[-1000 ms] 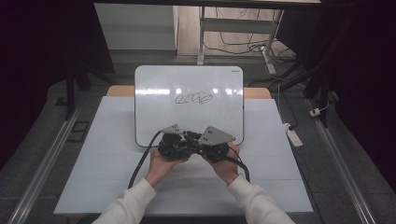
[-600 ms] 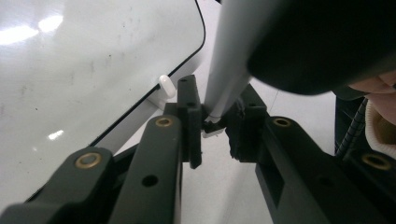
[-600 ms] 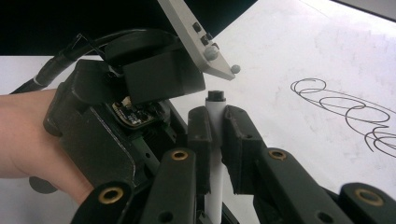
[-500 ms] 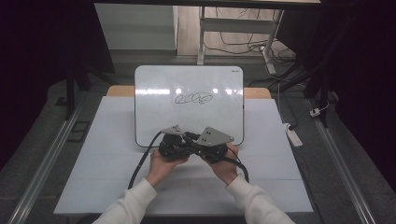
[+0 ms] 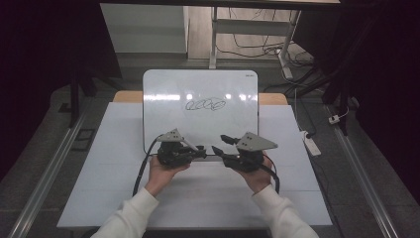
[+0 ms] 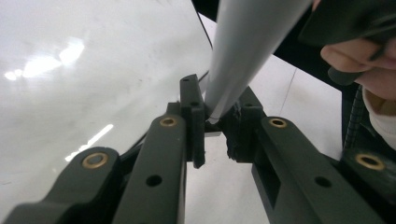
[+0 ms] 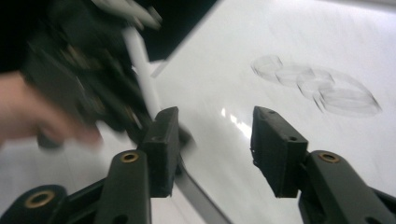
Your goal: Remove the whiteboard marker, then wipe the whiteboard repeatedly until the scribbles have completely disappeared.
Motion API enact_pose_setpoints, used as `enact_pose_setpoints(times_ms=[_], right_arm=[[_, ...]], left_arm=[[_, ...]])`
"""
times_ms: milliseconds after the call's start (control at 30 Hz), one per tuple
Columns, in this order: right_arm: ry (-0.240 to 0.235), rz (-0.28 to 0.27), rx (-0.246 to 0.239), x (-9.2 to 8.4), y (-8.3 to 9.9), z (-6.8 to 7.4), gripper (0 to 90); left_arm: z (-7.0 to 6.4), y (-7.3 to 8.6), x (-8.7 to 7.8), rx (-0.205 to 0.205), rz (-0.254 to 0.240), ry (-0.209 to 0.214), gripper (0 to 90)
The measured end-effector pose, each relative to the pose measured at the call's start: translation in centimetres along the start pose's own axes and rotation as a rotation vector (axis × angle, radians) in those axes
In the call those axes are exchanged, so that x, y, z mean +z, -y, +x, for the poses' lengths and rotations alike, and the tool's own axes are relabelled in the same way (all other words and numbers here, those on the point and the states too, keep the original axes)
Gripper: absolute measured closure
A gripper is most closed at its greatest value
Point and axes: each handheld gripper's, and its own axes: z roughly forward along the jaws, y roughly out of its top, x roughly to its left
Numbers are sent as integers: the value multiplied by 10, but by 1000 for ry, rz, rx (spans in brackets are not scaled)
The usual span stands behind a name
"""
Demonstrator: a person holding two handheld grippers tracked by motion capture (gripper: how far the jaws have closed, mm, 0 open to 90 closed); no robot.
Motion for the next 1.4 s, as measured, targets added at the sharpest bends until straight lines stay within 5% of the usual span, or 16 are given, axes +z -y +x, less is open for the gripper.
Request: enact_pose_setpoints(times_ms=[200,333,567,733,967,1400], right_arm=[[-1,42,67,-22,33,-21,471],[56,98,82,-47,62,-36,443],[118,111,101,-77,88,-51,426],[173,174,85,-94,111,-57,421],[194,201,97,-99,120,-62,417],[209,222,88,-95,123,-65,394]], left_arm=[[6,0,-16,15,-25,-15,782],[10,0,-23,14,-45,-19,782],[15,0,-33,12,-88,-39,781],[17,-4,-42,29,-135,-57,782],[20,-9,-56,40,-201,-86,782],[24,-13,-59,38,-216,-109,782]])
